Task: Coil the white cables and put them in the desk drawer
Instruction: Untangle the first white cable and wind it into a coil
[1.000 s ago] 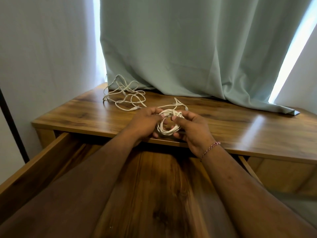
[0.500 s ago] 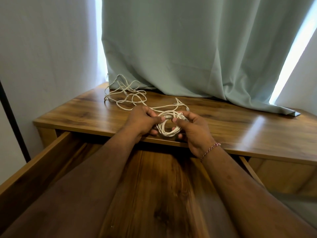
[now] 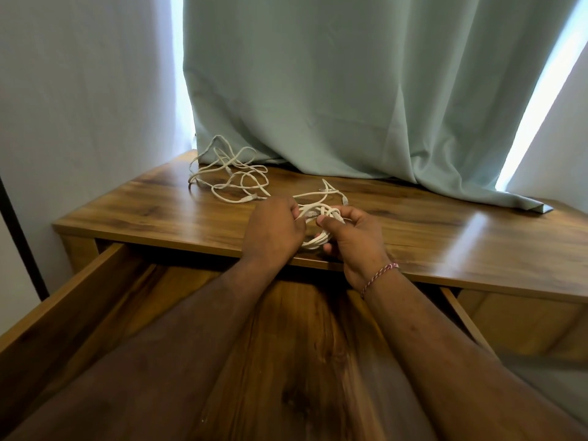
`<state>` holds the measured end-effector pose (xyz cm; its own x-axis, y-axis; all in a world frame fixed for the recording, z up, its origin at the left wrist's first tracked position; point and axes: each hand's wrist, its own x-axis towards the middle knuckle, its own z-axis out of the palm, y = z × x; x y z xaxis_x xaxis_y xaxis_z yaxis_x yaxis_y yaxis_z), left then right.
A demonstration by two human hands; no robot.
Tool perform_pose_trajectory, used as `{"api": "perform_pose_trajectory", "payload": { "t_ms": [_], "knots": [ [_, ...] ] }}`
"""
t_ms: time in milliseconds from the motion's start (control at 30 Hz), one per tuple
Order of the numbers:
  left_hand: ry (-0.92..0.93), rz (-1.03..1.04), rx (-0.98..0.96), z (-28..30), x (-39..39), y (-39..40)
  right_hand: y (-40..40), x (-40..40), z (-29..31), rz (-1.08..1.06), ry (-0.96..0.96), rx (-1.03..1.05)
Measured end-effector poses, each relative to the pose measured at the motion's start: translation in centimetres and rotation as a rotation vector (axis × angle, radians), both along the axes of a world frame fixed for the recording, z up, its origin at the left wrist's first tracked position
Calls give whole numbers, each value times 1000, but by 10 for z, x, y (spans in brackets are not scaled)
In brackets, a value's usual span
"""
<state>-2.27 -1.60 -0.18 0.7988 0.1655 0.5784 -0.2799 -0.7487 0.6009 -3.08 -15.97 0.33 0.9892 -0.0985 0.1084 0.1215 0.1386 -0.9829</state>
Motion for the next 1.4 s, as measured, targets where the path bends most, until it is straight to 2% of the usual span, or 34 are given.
{"api": "perform_pose_trajectory", "payload": {
  "t_ms": [100, 200, 333, 467, 567, 700, 867, 900, 967, 1067, 1200, 1300, 1400],
  "knots": [
    [-45, 16, 84, -3, 2, -4, 1, 4, -1, -9, 25, -48],
    [-73, 2, 74, -7, 5, -3, 1, 4, 1, 31, 69, -79],
    [17, -58, -248, -5, 6, -2, 0, 5, 4, 26, 92, -106],
    [52, -5, -311, -3, 8, -4, 5, 7, 2, -9, 79, -168],
    [-19, 32, -214, -5, 5, -7, 8, 8, -1, -19, 39, -246],
    [-126, 63, 58, -8, 2, -10, 11, 9, -5, -65, -23, -371],
    [-126, 16, 107, -10, 6, -10, 17, 9, -6, -94, -48, -445],
    [-124, -18, 59, -10, 6, -11, 17, 9, -5, -96, -58, -452],
    [-64, -86, -184, -6, 6, -13, 17, 8, -4, -113, -81, -454],
    [95, -120, -576, -2, 15, -12, 17, 9, -4, -158, -79, -417],
    [336, -328, -922, 1, 20, -6, 16, 9, -3, -180, -51, -378],
    [450, -474, -1040, 7, 15, 1, 13, 7, -1, -129, -39, -265],
    [499, -550, -1051, 7, 17, 8, 12, 6, -3, -113, -36, -218]
  ]
}}
